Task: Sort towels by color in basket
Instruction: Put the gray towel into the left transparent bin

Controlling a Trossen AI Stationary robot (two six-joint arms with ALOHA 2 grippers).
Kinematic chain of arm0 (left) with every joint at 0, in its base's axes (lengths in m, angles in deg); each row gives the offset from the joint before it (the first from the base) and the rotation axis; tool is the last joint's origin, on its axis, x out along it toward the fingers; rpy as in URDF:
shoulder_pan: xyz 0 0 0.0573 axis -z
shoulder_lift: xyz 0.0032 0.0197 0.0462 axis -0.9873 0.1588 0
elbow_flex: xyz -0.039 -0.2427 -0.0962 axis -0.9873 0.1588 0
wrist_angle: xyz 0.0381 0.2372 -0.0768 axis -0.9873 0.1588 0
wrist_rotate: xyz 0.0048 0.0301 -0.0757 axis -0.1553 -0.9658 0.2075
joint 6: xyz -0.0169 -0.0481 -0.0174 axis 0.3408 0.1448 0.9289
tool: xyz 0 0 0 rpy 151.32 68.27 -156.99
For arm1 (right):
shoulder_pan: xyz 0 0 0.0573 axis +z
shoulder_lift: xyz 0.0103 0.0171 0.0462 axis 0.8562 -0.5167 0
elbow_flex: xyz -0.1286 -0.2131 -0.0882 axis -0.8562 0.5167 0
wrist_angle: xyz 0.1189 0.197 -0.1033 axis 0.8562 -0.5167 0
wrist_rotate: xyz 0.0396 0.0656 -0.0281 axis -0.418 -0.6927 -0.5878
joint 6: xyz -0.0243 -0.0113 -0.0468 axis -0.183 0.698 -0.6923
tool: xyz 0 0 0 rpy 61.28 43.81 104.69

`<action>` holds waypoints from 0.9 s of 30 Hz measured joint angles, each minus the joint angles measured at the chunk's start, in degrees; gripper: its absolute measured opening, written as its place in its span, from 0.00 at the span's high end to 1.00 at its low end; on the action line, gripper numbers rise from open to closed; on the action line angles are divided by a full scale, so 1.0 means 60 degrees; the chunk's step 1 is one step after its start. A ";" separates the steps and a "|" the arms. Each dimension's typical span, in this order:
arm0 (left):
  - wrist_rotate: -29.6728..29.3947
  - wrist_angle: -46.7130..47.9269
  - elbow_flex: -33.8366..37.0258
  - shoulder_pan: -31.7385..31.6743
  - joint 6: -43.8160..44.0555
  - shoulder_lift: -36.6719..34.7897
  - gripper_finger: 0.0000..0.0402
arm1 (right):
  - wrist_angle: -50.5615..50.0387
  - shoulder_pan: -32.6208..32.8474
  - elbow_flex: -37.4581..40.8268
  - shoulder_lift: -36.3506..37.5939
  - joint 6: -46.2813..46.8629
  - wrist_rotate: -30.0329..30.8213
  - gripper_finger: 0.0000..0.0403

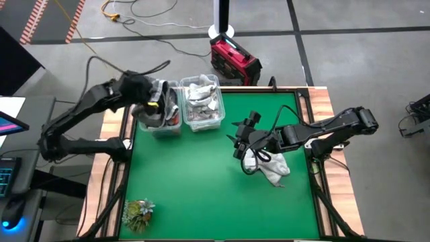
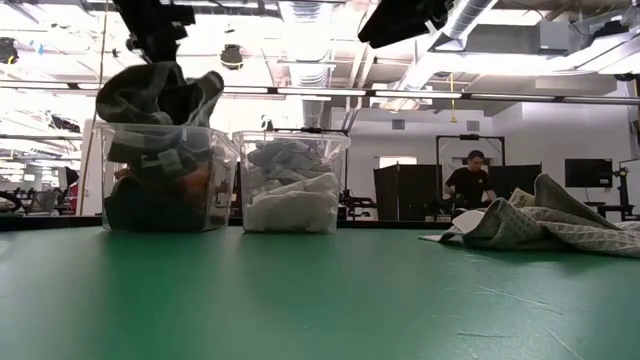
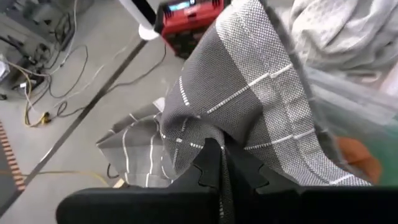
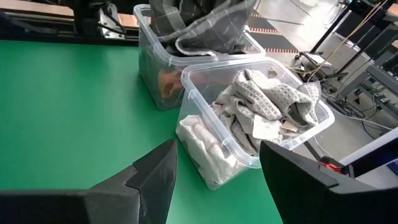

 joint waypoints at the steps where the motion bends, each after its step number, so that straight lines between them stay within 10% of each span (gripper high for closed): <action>1: 0.0008 -0.0077 0.0000 -0.0066 -0.0141 0.0243 0.99 | 0.0007 0.0000 0.0000 -0.0003 -0.0046 0.0001 0.36; 27: 0.2054 -0.0789 -0.0018 -0.2091 -0.2094 0.5803 0.99 | -0.1334 0.0007 0.0000 -0.0003 0.0895 -0.0003 0.36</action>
